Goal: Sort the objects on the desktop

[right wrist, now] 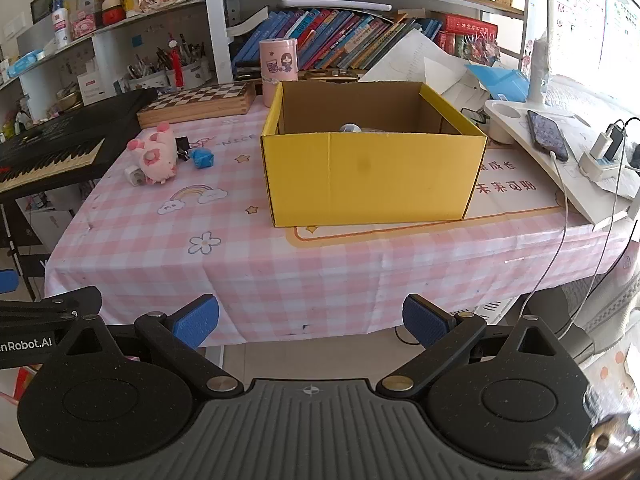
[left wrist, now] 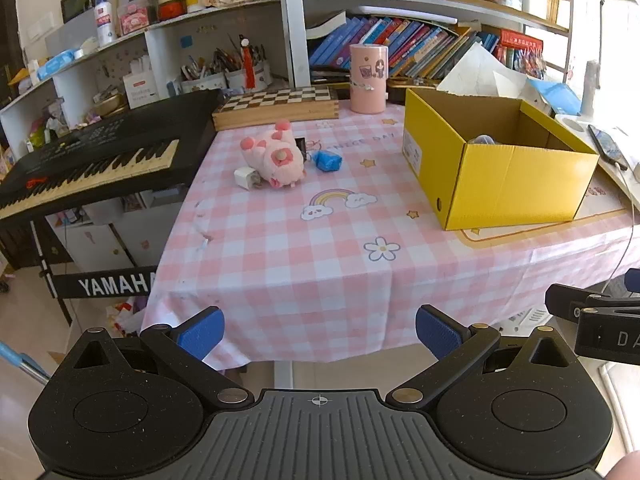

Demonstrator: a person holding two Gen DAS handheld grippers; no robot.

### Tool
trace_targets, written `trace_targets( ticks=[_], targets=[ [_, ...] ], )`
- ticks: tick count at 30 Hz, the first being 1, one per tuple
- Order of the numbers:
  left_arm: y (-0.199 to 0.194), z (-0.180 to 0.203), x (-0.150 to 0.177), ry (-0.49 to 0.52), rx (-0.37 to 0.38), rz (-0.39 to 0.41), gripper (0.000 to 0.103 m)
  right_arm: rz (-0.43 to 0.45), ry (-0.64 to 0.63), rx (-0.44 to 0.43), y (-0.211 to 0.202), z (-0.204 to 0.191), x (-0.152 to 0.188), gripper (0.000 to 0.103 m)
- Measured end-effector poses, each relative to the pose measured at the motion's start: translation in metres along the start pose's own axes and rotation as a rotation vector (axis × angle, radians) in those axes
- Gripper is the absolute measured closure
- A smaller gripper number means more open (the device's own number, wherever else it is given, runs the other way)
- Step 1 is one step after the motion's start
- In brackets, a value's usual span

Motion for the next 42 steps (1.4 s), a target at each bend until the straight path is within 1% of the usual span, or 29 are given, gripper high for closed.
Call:
trace_targets(
  ticks=[22,29,37,40,42],
  targets=[
    [-0.0017,0.0003,-0.0009,0.0,0.0,-0.005,0.0,-0.001,0.001,-0.001,-0.0024,-0.0003,0.0007,0.004],
    [-0.0017,-0.0036,0.0,-0.01,0.013,-0.009,0.0,-0.001,0.001,-0.002,-0.0028,-0.0004,-0.0005,0.004],
    [-0.0012,-0.007,-0.0007,-0.016,0.013,-0.012,0.0,0.0,0.0,-0.001,-0.0035,-0.0011,-0.0012,0.006],
    [-0.0025,-0.0079,-0.0007,-0.014,0.026,-0.006,0.0,0.0,-0.004,-0.003,-0.0044,-0.0027,-0.0029,0.006],
    [-0.0034,-0.0083,-0.0012,-0.005,0.016,0.0,0.0,0.0,-0.007,-0.008,-0.0054,-0.0038,-0.0049,0.007]
  ],
)
Point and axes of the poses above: each gripper's, at about its wrist camera, not at the fingertips, and y roughly the way its jaws point, z to its right, x to its underside, the point moved 4 cm from there along y, roughly the way its jaws point, and after that the axes turned 3 degrees about z, right-handed, at the moved point
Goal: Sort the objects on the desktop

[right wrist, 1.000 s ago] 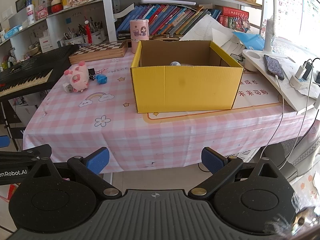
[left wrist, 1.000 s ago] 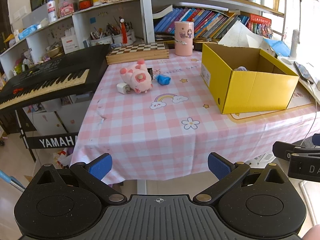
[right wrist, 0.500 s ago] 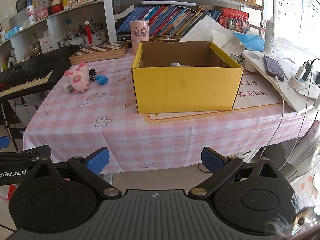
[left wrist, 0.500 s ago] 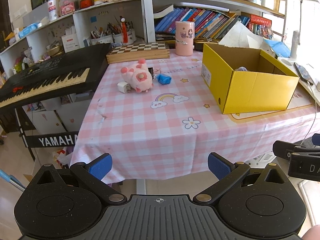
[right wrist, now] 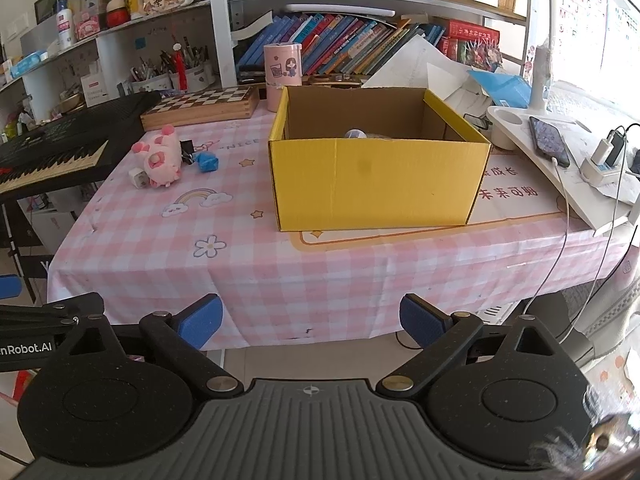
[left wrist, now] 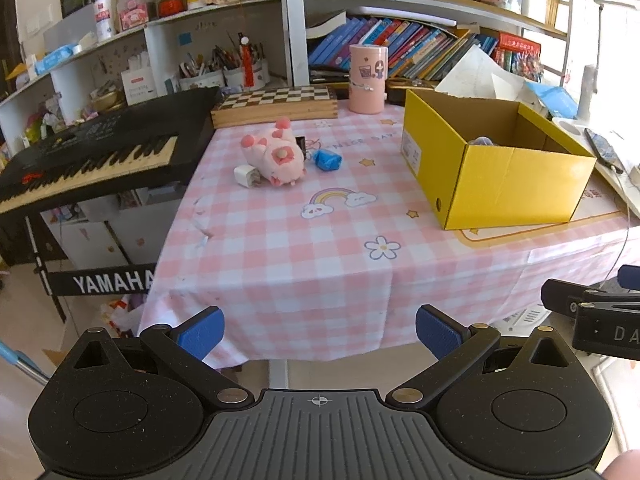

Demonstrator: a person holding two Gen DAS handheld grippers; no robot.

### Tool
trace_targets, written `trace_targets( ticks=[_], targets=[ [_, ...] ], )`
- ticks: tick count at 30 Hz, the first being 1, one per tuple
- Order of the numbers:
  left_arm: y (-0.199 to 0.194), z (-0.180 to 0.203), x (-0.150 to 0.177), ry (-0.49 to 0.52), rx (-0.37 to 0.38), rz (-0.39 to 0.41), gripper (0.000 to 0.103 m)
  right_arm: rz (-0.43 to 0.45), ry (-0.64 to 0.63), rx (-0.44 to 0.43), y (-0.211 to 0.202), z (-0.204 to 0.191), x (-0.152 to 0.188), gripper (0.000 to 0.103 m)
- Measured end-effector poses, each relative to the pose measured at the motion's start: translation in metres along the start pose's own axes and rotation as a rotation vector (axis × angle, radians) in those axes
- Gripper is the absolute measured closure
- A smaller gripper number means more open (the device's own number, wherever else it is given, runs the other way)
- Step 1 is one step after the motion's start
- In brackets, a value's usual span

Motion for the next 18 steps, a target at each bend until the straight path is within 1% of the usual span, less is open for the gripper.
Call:
trace_targets(
  ticks=[18],
  targets=[
    [-0.002,-0.019,0.002,-0.009,0.001,-0.002,0.0,0.011,-0.024,-0.013,0.002,-0.022,-0.002,0.008]
  ],
)
Point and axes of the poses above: each gripper's, at about its wrist camera, not at the fingertips, and y roughly the way its jaws point, z to its right, x to its underside, the point moved 4 cm from there along y, roughly the way its jaws point, and after that the axes turned 3 degrees about z, right-handed, at the moved point
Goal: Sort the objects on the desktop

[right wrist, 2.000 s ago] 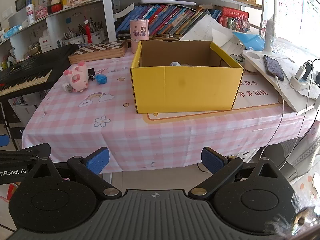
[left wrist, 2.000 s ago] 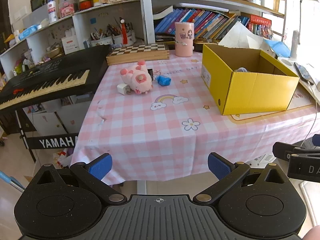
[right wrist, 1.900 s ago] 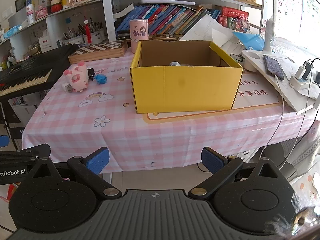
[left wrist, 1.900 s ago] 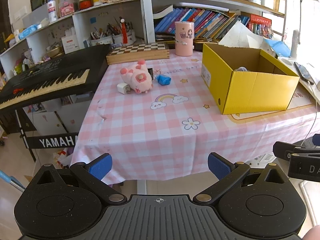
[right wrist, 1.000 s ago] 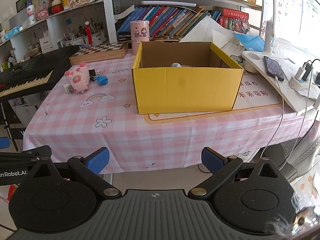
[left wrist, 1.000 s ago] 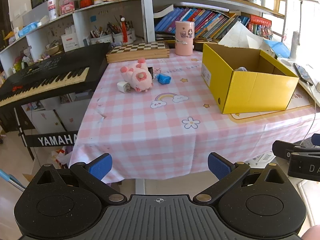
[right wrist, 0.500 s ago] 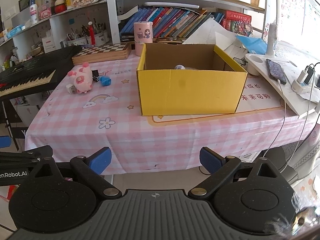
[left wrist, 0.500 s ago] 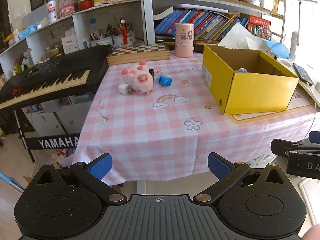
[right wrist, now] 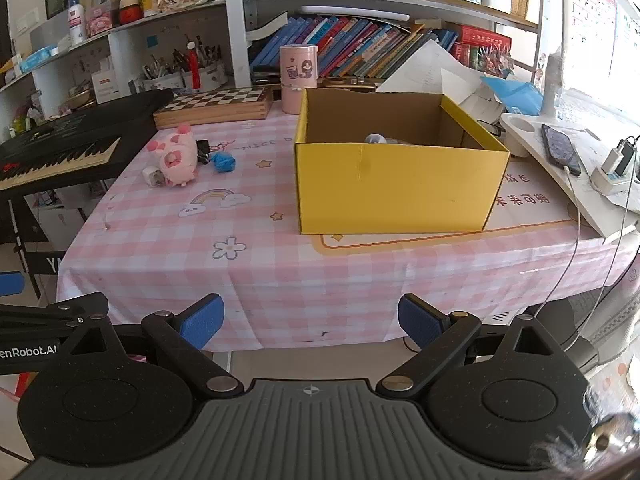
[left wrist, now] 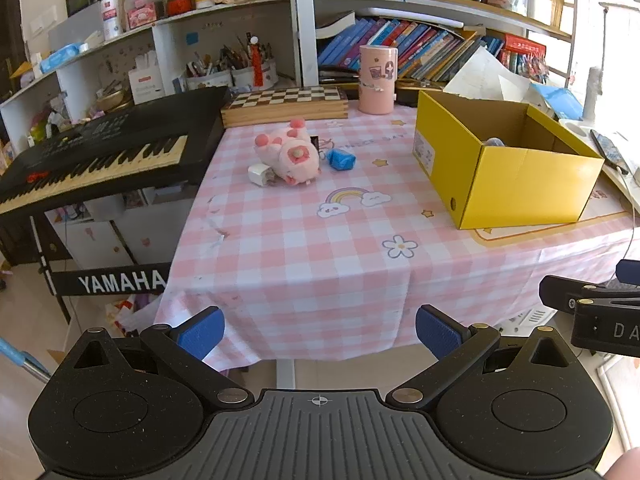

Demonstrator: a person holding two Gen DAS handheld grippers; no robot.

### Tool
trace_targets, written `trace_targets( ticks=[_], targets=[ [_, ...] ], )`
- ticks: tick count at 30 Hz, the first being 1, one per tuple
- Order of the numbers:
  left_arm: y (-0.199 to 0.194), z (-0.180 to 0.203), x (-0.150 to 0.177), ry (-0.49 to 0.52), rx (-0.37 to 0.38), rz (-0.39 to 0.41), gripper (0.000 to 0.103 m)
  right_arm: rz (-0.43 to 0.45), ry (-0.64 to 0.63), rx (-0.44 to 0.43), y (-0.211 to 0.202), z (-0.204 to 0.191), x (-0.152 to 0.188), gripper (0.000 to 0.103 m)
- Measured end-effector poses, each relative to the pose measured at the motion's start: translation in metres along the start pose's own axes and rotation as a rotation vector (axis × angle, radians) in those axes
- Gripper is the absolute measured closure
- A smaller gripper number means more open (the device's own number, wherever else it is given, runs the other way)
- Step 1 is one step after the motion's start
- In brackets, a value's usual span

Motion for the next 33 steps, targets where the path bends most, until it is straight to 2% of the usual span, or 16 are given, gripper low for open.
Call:
trace_targets(
  ticks=[18,33],
  targets=[
    [0.001,-0.04,0.003,-0.084,-0.073,-0.008,0.0,-0.013,-0.089,-0.114,0.019,-0.045,-0.011,0.021],
    [0.028,-0.046,-0.016,-0.06,-0.09,0.003,0.0,0.006,-0.125,-0.172,0.049,-0.065,-0.03,0.024]
  ],
)
Point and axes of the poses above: each gripper's, at about its wrist camera, not at the fingertips, and y roughly the way its jaws point, z to its right, x to its underside, the point moved 4 cm from there along y, roughly the way its jaws point, and after that the axes turned 3 degrees about z, right-handed, at the moved point
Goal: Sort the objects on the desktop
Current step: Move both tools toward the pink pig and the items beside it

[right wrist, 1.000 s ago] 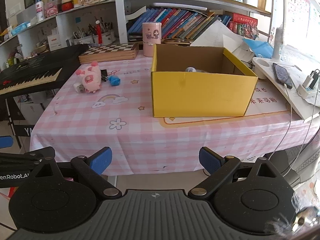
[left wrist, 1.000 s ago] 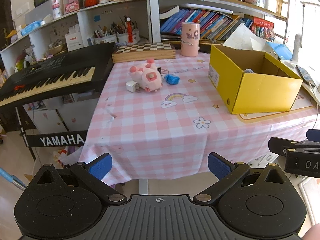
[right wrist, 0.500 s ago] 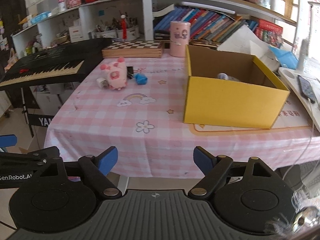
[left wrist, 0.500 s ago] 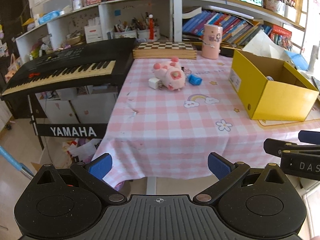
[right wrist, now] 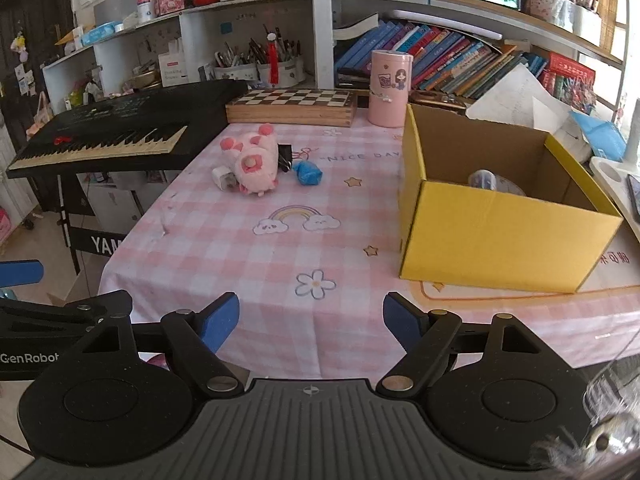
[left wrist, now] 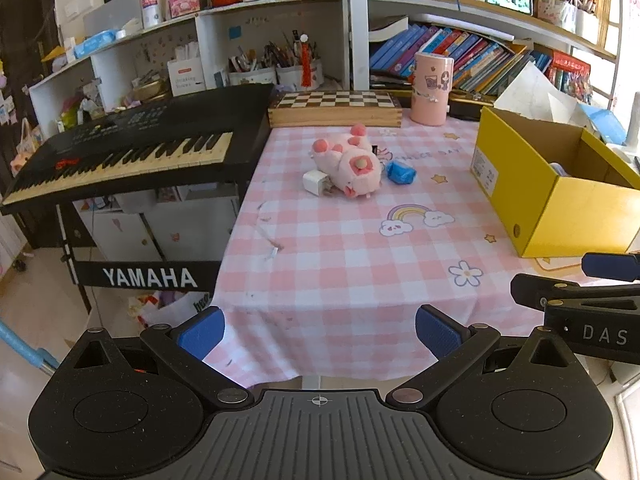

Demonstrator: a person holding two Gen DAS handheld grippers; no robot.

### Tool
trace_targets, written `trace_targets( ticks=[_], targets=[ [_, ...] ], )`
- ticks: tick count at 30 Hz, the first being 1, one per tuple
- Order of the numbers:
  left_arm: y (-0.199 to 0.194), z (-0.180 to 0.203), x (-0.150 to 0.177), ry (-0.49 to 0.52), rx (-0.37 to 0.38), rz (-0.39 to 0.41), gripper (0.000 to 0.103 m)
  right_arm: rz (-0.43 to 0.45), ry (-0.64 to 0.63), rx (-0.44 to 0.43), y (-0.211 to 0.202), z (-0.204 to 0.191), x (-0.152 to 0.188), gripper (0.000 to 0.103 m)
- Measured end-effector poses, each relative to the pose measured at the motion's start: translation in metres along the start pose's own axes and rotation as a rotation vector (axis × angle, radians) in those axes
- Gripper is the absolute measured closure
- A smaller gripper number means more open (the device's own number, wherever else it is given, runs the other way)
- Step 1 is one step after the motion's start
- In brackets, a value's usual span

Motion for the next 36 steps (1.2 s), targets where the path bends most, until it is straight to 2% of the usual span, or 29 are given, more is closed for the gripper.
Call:
trace_targets(
  ticks=[16,23,27,31,34,36],
  targets=[
    [0.044,-0.009,-0.029,-0.006,0.01,-0.028,0.0,-0.022,-0.021,-0.014,0.048,-0.002,-0.034,0.028],
    [0.067,-0.019,-0.044,-0.031,0.024,-0.036,0.002,-0.027,-0.032,-0.03,0.073,-0.006,-0.055,0.036],
    [0.082,-0.02,-0.055,-0.03,0.034,-0.039,0.006,-0.034,-0.03,-0.024,0.09,-0.006,-0.067,0.045],
    [0.1,-0.02,-0.068,-0.027,0.045,-0.033,0.008,-0.043,-0.018,-0.018,0.108,-0.002,-0.078,0.046],
    [0.117,-0.021,-0.077,-0.031,0.046,-0.034,0.015,-0.046,-0.022,-0.018,0.122,0.0,-0.088,0.046],
    [0.129,-0.022,-0.084,-0.032,0.044,-0.029,0.023,-0.052,-0.024,-0.018,0.134,0.002,-0.095,0.047]
  ],
)
Point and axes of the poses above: each gripper's, at about its wrist camera, not at the fingertips, and y roughly the way its jaws point, z to its right, x to its underside, the point moved 4 cm from there along y, roughly the way its jaws point, and after that the axes turned 3 degrees about z, right-handed, at the moved point
